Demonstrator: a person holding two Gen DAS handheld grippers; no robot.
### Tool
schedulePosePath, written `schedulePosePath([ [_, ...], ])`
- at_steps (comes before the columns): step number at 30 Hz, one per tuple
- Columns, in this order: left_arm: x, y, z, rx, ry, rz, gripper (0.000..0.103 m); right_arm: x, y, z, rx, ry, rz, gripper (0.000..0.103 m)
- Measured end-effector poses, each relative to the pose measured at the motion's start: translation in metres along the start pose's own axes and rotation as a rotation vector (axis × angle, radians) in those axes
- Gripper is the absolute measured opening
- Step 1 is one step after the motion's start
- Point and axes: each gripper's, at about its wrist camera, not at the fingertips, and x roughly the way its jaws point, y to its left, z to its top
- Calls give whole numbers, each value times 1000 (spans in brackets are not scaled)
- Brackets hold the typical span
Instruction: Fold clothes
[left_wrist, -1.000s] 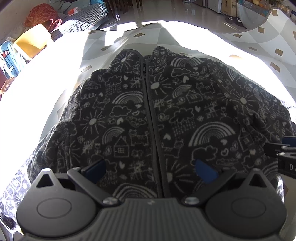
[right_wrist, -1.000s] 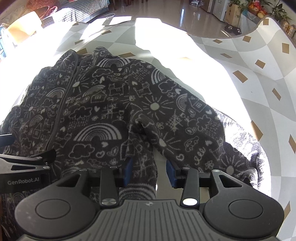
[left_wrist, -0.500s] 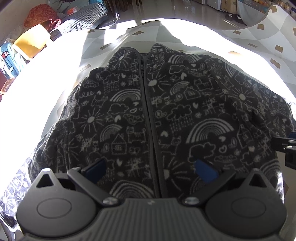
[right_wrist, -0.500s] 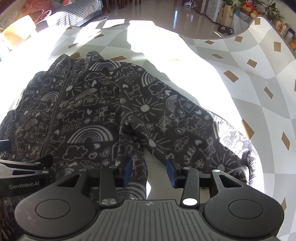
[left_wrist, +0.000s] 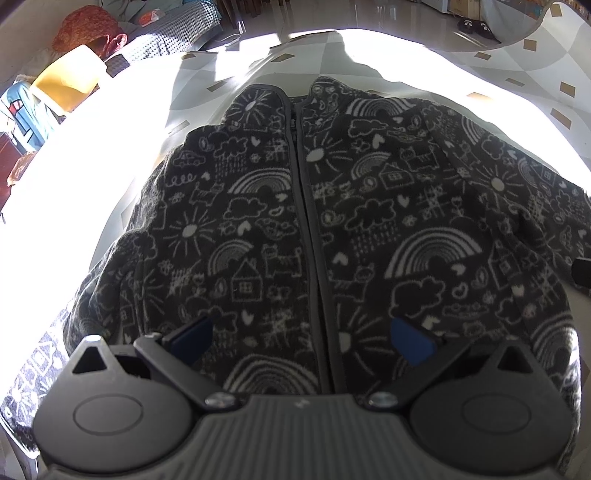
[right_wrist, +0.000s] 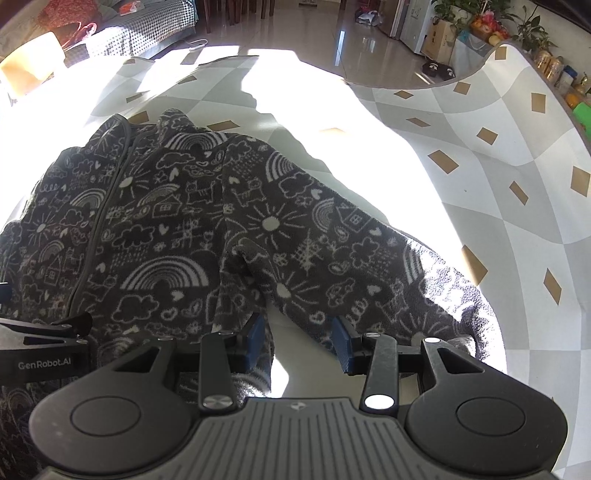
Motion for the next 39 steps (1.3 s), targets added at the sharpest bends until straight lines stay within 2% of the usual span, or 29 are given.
schedulePosePath([
  [19, 14, -11, 1, 46, 6, 53, 103, 3, -34, 0, 56, -10, -46, 41],
  [30, 22, -10, 5, 33, 18, 76, 103, 12, -60, 7, 162, -13, -45, 44],
  [39, 25, -13, 8, 48, 10, 93, 103, 37, -96, 9, 269, 25, -140, 45],
])
